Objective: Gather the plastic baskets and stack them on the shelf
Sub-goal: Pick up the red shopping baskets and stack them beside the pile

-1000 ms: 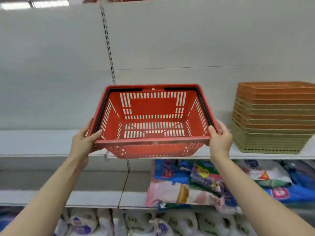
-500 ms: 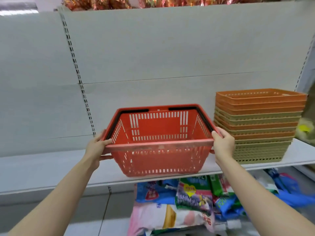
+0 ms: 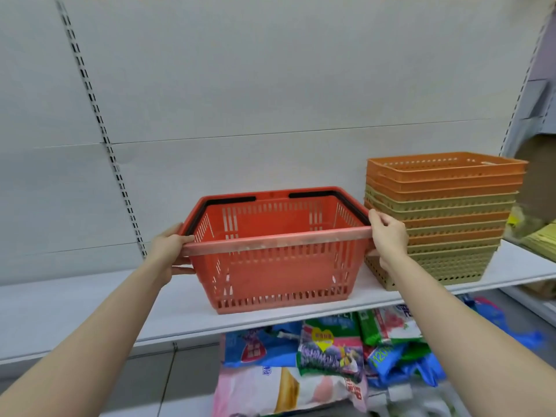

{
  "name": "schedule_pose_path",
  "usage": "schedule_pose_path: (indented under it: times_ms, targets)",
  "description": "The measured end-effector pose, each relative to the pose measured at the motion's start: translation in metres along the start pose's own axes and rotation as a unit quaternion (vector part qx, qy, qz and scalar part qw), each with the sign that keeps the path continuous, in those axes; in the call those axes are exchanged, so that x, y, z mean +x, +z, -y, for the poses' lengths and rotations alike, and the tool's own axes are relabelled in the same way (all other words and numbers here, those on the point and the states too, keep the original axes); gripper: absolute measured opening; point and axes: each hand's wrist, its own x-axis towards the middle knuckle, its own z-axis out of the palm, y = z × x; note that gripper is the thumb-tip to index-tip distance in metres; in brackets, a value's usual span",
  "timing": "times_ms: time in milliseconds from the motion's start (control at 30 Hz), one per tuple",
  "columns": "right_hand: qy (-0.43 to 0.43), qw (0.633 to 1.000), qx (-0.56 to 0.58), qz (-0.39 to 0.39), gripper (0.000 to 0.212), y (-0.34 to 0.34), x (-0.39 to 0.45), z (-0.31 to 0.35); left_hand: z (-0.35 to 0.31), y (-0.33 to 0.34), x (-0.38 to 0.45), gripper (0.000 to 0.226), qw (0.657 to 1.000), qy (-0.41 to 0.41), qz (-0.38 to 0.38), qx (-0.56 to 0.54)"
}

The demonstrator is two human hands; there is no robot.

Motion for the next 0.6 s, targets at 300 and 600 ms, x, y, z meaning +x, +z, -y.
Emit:
schedule_pose_path:
  times_ms: [300, 600]
  targets:
    - [-0.398, 0.885, -0.238, -0.046, 0.057, 0.023, -0.041, 0.003, 0.025, -0.021, -0.055, 0.083, 0.880, 0.224, -0.144, 0.393]
    - [-0.550, 0.808, -0.112, 0.178, 0.047, 0.060, -0.171, -0.010, 0.071, -0.061, -0.174, 0.074, 0.663, 0.342, -0.256, 0.615]
